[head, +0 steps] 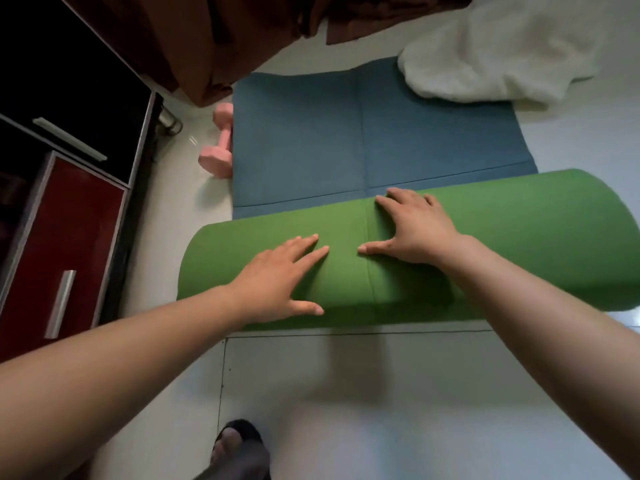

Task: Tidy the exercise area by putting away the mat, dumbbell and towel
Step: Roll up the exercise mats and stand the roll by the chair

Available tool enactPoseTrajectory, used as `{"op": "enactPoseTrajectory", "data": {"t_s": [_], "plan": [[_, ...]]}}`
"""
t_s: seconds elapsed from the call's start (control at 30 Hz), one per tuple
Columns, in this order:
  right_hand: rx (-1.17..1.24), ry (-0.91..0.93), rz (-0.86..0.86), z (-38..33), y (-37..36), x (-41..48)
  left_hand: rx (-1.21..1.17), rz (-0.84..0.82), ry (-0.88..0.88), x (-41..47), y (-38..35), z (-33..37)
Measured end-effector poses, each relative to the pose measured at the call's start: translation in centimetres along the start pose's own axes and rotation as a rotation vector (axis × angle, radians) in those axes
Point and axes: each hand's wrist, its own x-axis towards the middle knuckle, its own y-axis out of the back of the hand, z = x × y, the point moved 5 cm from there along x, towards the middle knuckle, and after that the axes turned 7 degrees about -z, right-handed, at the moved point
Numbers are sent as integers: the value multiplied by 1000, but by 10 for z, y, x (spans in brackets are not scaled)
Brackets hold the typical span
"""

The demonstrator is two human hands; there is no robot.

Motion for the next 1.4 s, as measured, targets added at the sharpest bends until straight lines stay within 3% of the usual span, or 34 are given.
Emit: {"op": "enactPoseTrajectory", "data": {"t_s": [0.23,0.43,0.67,0.87,1.07,1.2,1.4], "plan": [[-111,81,2,-19,4,-20,-124,74,-78,40,11,-35],[-180,-18,-22,-31,17,-4,-238,181,-102,75,37,-67],[-158,-173,-1,-23,48,36,-440,493,16,80,51,-76],[-152,-111,-27,-14,62,70,-312,372,-56,81,57,-89],[-54,-44,25,-16,73,76,-232,195,22,80,65,-89],[-194,76,-62,-14,73,65,-189,99,60,86,79,-89],[-199,68,-160,-7,68,75,-140,2,69,97,92,-83]]}}
